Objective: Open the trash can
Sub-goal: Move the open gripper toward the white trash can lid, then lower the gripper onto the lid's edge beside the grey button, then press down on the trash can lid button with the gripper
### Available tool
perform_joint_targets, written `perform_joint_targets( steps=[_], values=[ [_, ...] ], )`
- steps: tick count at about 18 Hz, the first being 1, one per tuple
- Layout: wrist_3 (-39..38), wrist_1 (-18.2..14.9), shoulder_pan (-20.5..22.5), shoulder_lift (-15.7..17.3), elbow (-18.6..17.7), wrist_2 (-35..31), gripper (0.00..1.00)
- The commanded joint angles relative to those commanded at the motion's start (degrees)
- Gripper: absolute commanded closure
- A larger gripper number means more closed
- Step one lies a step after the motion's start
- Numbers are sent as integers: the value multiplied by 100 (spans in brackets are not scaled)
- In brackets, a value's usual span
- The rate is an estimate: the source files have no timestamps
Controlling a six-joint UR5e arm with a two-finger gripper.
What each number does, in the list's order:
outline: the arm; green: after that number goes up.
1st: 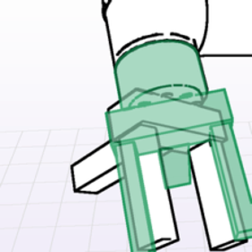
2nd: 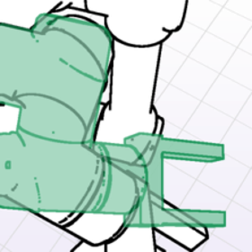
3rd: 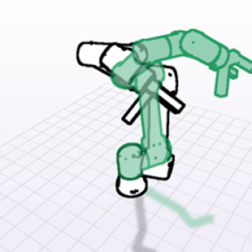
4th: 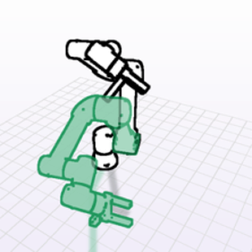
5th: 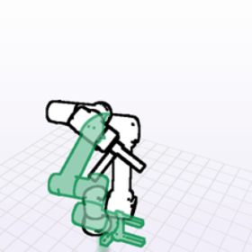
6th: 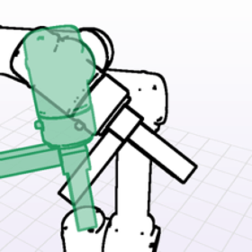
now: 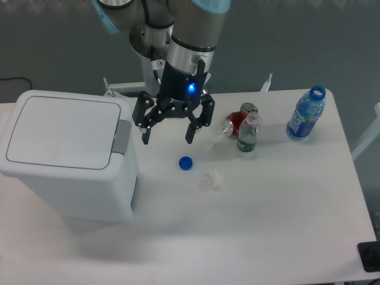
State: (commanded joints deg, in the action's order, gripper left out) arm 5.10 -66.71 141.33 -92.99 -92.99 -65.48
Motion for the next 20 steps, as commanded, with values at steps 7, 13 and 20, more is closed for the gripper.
perform_joint_targets(
  steps=[7, 13, 20],
  values=[
    [-27, 0, -53, 9, -97, 114, 0],
    [-27, 0, -132, 35, -105, 106, 0],
    [-9, 26, -150, 26, -114, 114, 0]
  ],
)
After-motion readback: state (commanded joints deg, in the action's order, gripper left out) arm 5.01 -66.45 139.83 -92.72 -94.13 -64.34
